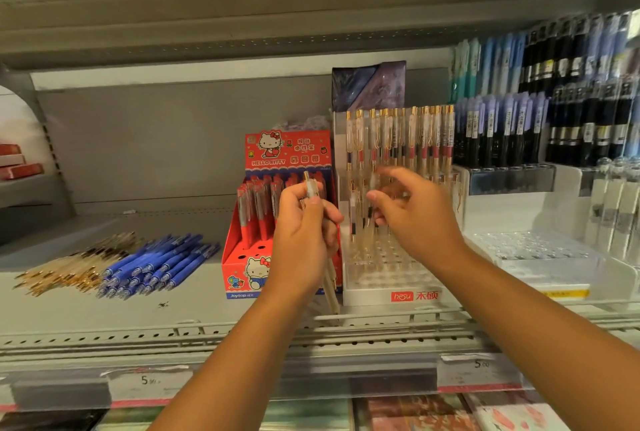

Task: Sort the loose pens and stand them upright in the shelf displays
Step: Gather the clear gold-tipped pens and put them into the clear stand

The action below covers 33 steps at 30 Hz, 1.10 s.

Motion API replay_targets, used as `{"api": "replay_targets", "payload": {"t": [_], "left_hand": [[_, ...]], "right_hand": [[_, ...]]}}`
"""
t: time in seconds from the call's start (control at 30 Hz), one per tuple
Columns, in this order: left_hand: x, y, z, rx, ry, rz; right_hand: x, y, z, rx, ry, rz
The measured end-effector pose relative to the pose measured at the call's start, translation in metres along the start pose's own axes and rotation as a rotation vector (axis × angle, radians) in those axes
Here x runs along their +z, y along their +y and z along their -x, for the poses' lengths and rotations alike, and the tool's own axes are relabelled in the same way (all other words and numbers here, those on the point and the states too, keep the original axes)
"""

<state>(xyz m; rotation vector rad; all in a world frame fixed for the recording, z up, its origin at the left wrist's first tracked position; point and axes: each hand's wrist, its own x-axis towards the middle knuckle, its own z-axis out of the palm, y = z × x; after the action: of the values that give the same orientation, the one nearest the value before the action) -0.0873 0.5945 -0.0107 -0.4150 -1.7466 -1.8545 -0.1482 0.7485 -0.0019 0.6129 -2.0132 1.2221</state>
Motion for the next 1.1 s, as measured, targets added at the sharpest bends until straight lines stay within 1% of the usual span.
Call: {"api": "replay_targets", "payload": {"t": [0.07, 0.13, 0.27, 0.47, 0.53, 0.63, 0.7, 0.8, 0.87, 0.93, 1.0, 1.1], "left_hand": [[0.000, 0.001, 0.001, 0.014, -0.025, -0.020], [0.001, 0.001, 0.001, 0.020, -0.041, -0.012], [0.002, 0.003, 0.002, 0.015, -0.047, 0.055], [0.004, 0.004, 0.004, 0.004, -0.092, 0.070], [0.004, 0.005, 0.004, 0.003, -0.107, 0.080], [0.004, 0.005, 0.005, 0.008, -0.118, 0.076], [0.004, 0.004, 0.004, 0.016, -0.129, 0.067], [0.004, 0.001, 0.005, 0.057, -0.164, 0.031], [0.003, 0.000, 0.005, 0.085, -0.177, -0.010], [0.003, -0.002, 0.005, 0.097, -0.181, -0.040], [0.003, -0.004, 0.004, 0.100, -0.189, -0.062], [0.004, -0.005, 0.003, 0.100, -0.203, -0.085]], "right_hand": [[0.003, -0.001, 0.002, -0.062, -0.033, 0.107], [0.004, -0.001, 0.003, -0.071, -0.070, 0.158], [0.004, 0.000, 0.002, 0.008, -0.097, 0.114], [0.004, 0.003, 0.003, 0.057, -0.095, 0.119], [0.002, 0.000, 0.004, 0.028, -0.060, 0.134], [-0.002, -0.012, 0.003, -0.080, 0.025, 0.092], [-0.003, -0.024, 0.003, -0.117, -0.001, 0.026], [-0.001, -0.042, 0.003, -0.033, -0.113, -0.080], [0.003, -0.052, 0.002, 0.076, -0.177, -0.122], [0.003, -0.059, 0.001, 0.207, -0.223, -0.233], [0.002, -0.062, 0.001, 0.299, -0.268, -0.316], [0.000, -0.063, 0.002, 0.279, -0.289, -0.310]]}}
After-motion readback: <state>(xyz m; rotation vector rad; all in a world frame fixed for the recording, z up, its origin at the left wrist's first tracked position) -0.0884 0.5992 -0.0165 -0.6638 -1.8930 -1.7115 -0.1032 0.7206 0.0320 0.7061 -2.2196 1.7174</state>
